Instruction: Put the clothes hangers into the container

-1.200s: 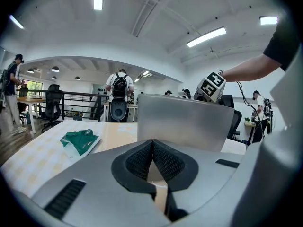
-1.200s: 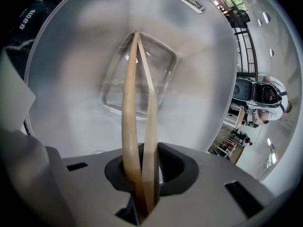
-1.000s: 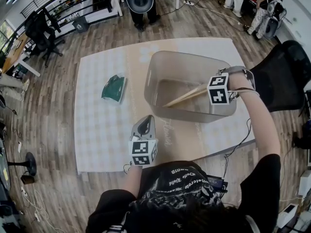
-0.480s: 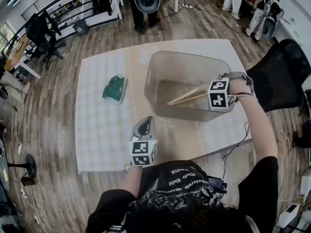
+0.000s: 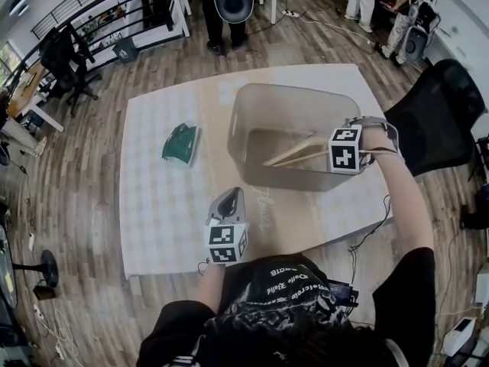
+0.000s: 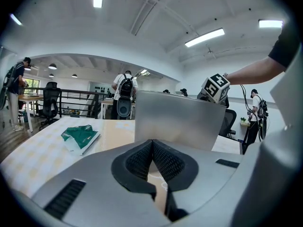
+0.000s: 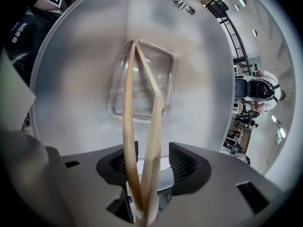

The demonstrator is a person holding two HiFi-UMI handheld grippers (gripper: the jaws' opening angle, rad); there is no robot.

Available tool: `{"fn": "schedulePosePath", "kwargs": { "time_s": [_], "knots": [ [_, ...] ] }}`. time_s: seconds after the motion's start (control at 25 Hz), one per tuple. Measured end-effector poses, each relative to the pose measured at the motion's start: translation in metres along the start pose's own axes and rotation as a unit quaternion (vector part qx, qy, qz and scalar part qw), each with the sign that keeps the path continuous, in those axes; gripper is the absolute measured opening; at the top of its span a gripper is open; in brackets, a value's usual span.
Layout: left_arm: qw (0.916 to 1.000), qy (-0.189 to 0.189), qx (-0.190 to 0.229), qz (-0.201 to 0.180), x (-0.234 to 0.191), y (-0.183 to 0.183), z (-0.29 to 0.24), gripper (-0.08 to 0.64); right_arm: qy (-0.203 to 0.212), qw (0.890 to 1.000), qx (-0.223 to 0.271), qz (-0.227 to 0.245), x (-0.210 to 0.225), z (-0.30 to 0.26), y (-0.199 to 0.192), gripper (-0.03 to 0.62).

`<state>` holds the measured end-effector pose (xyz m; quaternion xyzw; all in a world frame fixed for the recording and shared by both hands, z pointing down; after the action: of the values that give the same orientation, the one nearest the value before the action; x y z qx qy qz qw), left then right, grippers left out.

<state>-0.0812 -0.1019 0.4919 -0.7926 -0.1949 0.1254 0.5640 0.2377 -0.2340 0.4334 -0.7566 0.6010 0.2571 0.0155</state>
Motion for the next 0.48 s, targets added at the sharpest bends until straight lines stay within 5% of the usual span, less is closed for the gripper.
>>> {"fn": "schedulePosePath", "kwargs": {
  "time_s": [0.28, 0.48],
  "knots": [
    [0.9996, -0.029, 0.003, 0.000, 0.005, 0.002, 0.005, 0.020, 0.001, 0.997, 0.057, -0.052, -0.004, 0.034, -0.009, 0.238],
    [0.9979, -0.043, 0.049, 0.001, 0.010, 0.009, 0.018, 0.020, 0.004, 0.971, 0.182, -0.156, -0.010, 0.067, -0.017, 0.234]
  ]
}}
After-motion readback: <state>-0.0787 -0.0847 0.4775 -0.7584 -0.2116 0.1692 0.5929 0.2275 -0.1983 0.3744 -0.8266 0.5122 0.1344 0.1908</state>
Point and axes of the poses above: the fingertips, and each gripper's own axes: z backward along the fingers, x to its right, y out of its top, the point moved 8 cm from there along z, backward along the fingers, and after that the axes turned 9 degrees about -z, right-handed, at the moved point
